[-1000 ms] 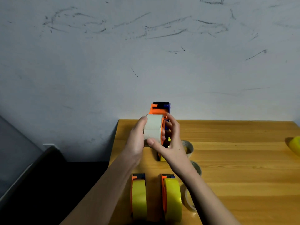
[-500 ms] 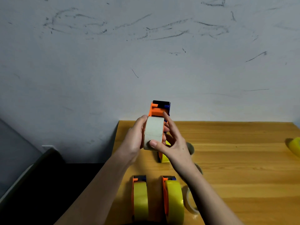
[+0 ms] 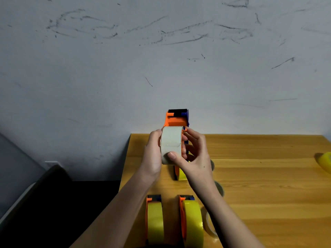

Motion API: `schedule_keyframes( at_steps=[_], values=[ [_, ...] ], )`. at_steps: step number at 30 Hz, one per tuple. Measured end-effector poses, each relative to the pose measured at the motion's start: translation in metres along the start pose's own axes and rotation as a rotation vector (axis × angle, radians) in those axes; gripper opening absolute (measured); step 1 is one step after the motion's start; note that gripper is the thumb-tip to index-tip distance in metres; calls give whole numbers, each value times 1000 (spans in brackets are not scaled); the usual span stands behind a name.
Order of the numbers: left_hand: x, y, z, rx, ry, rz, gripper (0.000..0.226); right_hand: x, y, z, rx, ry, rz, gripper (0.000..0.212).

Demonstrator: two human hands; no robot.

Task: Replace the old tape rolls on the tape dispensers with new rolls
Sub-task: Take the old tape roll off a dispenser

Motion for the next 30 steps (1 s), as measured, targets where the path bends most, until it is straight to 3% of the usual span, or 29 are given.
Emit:
schedule_keyframes(
  at_steps=[6, 12, 16, 21, 26, 30],
  values=[
    [1, -3, -5, 4, 116, -47, 66, -2, 4, -2, 63, 49, -2, 62],
    [4, -2, -10, 36, 284, -7, 36, -3, 2, 3, -23, 35, -32, 74],
    [4, -6, -11, 21, 314, -45, 56, -4, 0, 0, -17, 52, -43, 78],
    [5, -4, -12, 10, 290, -28, 37, -5, -3, 1, -39, 105, -95, 67],
    [5, -2, -7, -59, 214, -78, 36, -4, -1, 0, 1, 123, -74, 69],
    [5, 0, -6, -29, 275, -50, 34, -4, -3, 0, -58, 143, -85, 68]
  ],
)
Point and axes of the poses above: each hand's wrist, its own x-axis towards the middle knuckle, its own z-axis out of the palm, y = z × x, the point moved 6 cm from there along x, towards the middle knuckle, and after that the axes turned 4 degrees about -x, right-handed, at the moved point
